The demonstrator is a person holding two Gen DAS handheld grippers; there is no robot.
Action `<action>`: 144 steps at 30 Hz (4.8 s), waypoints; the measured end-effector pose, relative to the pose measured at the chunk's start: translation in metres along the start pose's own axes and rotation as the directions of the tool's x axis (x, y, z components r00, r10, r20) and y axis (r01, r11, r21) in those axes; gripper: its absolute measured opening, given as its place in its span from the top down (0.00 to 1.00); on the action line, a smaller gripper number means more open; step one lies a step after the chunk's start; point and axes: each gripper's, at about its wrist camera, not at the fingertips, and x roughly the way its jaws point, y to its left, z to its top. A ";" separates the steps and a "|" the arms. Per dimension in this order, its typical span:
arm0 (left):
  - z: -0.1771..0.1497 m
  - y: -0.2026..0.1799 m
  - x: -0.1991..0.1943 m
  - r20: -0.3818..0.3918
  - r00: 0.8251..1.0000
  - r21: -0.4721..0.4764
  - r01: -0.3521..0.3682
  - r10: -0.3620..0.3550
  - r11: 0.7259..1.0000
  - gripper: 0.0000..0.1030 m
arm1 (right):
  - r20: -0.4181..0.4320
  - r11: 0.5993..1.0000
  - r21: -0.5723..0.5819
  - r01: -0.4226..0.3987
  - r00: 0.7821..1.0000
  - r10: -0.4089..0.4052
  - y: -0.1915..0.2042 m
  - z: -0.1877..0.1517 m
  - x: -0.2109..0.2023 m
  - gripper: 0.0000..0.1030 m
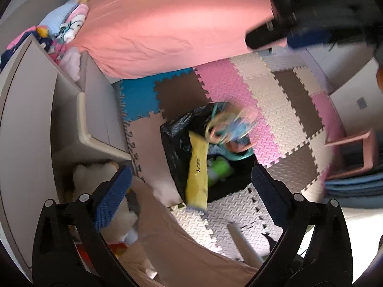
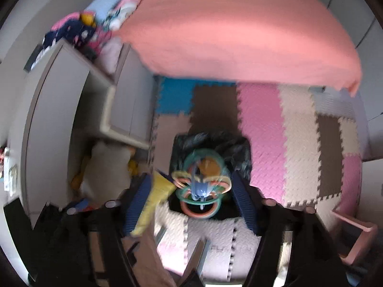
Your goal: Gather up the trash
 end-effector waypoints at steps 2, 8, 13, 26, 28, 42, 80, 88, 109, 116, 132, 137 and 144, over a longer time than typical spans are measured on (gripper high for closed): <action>-0.002 0.001 0.001 -0.004 1.000 -0.002 -0.003 0.003 1.000 0.06 | 0.015 1.000 -0.004 -0.017 1.000 0.017 0.001 -0.002 -0.005 0.32; -0.005 0.006 -0.011 0.023 1.000 -0.020 0.007 -0.006 1.000 0.06 | 0.047 0.999 -0.026 -0.019 0.999 0.020 0.008 -0.004 -0.017 0.32; -0.009 0.011 -0.024 0.054 0.999 -0.024 -0.009 0.010 1.000 0.06 | 0.098 0.998 -0.058 -0.002 0.995 0.008 0.017 -0.004 -0.031 0.32; -0.032 0.058 -0.071 0.133 0.990 -0.118 -0.038 0.053 0.992 0.06 | 0.176 0.982 -0.189 -0.017 0.983 0.051 0.081 -0.014 -0.068 0.32; -0.037 0.068 -0.082 0.147 0.987 -0.127 -0.051 0.070 0.991 0.06 | 0.187 0.976 -0.216 -0.025 0.980 0.067 0.095 -0.015 -0.076 0.32; -0.083 0.167 -0.157 0.221 0.953 -0.288 -0.139 0.207 0.948 0.06 | 0.191 0.880 -0.468 -0.076 0.964 0.185 0.241 -0.016 -0.102 0.32; -0.248 0.381 -0.234 0.085 0.880 -0.745 -0.255 0.467 0.616 0.06 | -0.181 0.571 -0.764 -0.301 0.949 0.258 0.487 -0.066 -0.036 0.32; -0.235 0.379 -0.231 0.084 0.879 -0.735 -0.264 0.470 0.624 0.06 | -0.201 0.596 -0.751 -0.285 0.958 0.204 0.490 -0.066 -0.003 0.32; -0.223 0.381 -0.223 0.111 0.887 -0.713 -0.244 0.449 0.658 0.06 | -0.275 0.819 -0.380 -0.429 0.898 0.342 0.456 -0.020 0.018 0.29; -0.227 0.386 -0.217 0.097 0.889 -0.716 -0.251 0.448 0.652 0.06 | -0.272 0.801 -0.398 -0.447 0.892 0.362 0.478 -0.010 0.030 0.87; -0.183 0.379 -0.159 0.056 0.912 -0.607 -0.292 0.406 0.740 0.26 | -0.206 0.735 -0.505 -0.451 0.891 0.405 0.477 0.013 -0.009 0.99; -0.181 0.380 -0.149 0.071 0.922 -0.588 -0.271 0.382 0.762 0.54 | -0.212 0.736 -0.503 -0.454 0.890 0.403 0.481 0.019 -0.001 0.99; -0.181 0.383 -0.152 0.115 0.926 -0.581 -0.230 0.359 0.781 0.81 | -0.220 0.732 -0.510 -0.452 0.891 0.397 0.494 0.028 0.009 0.76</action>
